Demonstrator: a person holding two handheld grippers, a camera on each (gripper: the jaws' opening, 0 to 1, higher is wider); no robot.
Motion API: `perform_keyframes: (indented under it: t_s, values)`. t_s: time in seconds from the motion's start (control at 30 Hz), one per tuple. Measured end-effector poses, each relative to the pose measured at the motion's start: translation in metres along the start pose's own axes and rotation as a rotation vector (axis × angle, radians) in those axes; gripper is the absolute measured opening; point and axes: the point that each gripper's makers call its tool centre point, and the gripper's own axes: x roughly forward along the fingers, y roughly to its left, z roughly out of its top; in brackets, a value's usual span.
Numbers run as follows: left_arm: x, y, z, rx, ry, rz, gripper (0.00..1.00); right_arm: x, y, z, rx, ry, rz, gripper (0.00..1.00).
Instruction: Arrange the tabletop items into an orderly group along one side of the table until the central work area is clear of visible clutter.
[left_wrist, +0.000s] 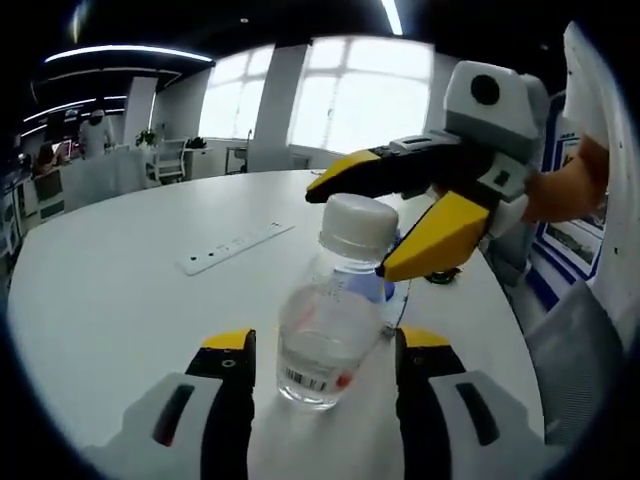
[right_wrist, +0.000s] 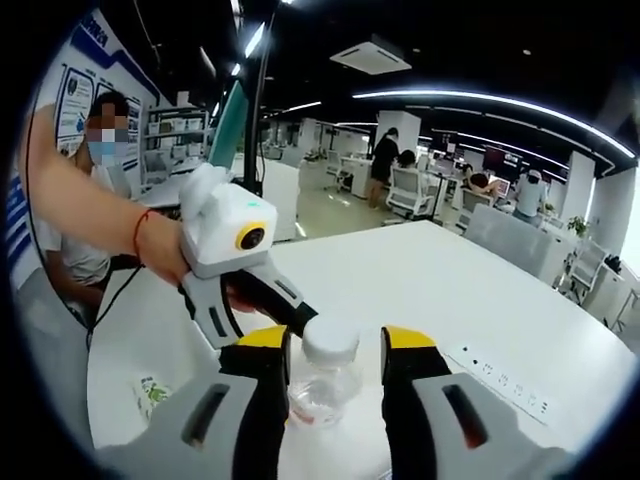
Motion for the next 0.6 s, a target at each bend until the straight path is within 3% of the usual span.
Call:
perform_keyframes:
  t_s: [0.6]
  values:
    - [-0.025,-0.007,0.009,-0.015,0.005,0.04,0.66,-0.023,-0.011,0.008,0.044,-0.016,-0.039,0.4]
